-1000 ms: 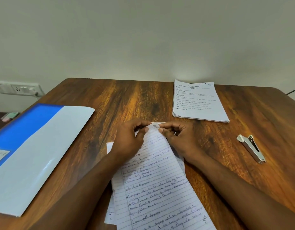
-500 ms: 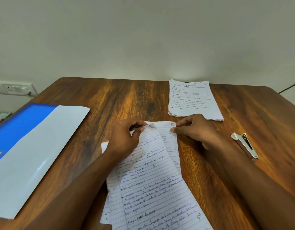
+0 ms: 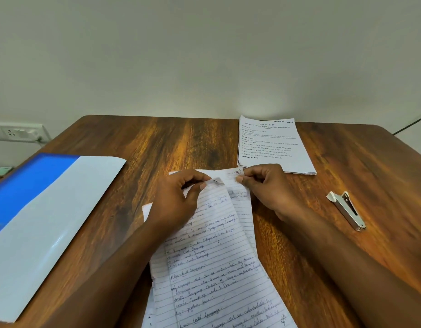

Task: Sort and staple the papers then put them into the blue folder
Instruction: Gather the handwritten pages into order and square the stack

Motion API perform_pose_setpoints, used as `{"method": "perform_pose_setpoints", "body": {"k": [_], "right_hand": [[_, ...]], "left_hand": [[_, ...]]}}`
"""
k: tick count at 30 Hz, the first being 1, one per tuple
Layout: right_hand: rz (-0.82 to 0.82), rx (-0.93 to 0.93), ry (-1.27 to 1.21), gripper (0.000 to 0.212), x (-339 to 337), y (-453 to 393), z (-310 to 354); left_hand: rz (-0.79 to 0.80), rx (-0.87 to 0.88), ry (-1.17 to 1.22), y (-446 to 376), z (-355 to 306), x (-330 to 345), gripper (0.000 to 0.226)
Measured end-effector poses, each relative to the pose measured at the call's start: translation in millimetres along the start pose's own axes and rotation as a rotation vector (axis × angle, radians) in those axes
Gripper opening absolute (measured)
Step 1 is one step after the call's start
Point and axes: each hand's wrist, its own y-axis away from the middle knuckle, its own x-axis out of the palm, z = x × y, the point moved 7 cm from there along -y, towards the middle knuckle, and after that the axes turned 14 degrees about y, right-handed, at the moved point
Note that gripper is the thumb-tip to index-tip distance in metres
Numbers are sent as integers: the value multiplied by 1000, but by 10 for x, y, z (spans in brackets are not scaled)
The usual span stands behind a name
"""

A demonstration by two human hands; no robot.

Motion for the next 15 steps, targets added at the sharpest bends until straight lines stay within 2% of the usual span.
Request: {"method": "perform_pose_setpoints", "body": {"k": [5, 11, 15], "right_hand": [[157, -64, 77, 5, 55, 33, 71], [89, -102, 18, 7, 17, 58, 144], [98, -172, 75, 8, 67, 136, 271]], "left_hand": [[8, 80, -1, 8, -86, 24, 18], [-13, 122, -39, 38, -163, 44, 16], [-56, 136, -64, 64, -209, 21, 18]]}}
